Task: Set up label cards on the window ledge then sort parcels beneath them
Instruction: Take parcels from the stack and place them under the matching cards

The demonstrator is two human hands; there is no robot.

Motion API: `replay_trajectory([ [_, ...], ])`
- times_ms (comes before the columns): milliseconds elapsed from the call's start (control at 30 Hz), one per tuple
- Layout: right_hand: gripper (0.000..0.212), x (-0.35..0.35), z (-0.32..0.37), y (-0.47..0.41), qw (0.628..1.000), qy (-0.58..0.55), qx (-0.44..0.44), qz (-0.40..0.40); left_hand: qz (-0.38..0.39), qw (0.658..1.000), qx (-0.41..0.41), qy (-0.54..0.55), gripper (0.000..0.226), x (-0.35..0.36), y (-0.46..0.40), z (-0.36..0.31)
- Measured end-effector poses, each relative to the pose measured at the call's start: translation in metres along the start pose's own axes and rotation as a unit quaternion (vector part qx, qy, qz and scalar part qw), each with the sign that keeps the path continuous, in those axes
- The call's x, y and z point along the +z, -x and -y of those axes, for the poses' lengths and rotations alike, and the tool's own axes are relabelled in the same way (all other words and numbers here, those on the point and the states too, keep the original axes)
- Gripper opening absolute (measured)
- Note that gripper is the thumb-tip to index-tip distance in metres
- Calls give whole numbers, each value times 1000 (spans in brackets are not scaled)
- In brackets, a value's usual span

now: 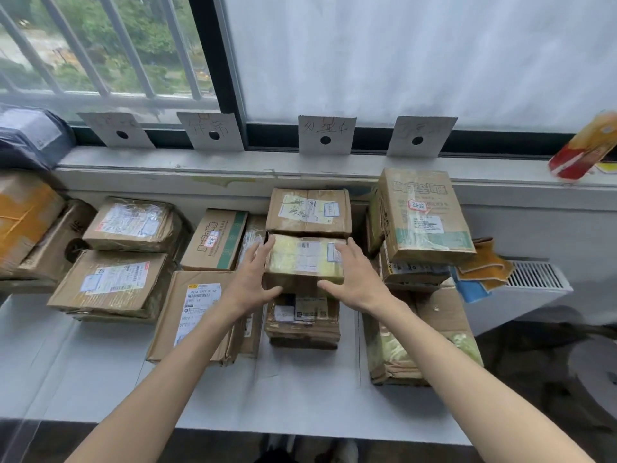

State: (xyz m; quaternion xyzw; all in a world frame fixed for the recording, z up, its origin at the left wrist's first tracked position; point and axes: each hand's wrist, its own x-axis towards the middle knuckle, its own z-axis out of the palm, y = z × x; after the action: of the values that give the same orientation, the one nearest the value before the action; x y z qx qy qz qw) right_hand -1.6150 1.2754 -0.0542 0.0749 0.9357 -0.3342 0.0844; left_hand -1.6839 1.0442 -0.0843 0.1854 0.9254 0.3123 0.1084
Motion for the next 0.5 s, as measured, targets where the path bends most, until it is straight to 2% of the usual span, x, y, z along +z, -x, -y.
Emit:
replay_trajectory([
  [100,84,5,0,24,991,113,-67,-28,-31,999,10,-30,98,5,34,-2],
  [167,79,17,2,40,980,125,-148,-34,-50,997,19,-47,98,14,65,1],
  [267,76,43,-1,60,966,122,-229,8,-37,996,22,-79,100,34,114,11],
  [400,76,75,-6,83,961,120,-231,90,-35,997,1,-74,97,46,168,21],
  [500,77,87,2,92,957,128,-232,117,-43,996,-20,-71,94,37,194,29],
])
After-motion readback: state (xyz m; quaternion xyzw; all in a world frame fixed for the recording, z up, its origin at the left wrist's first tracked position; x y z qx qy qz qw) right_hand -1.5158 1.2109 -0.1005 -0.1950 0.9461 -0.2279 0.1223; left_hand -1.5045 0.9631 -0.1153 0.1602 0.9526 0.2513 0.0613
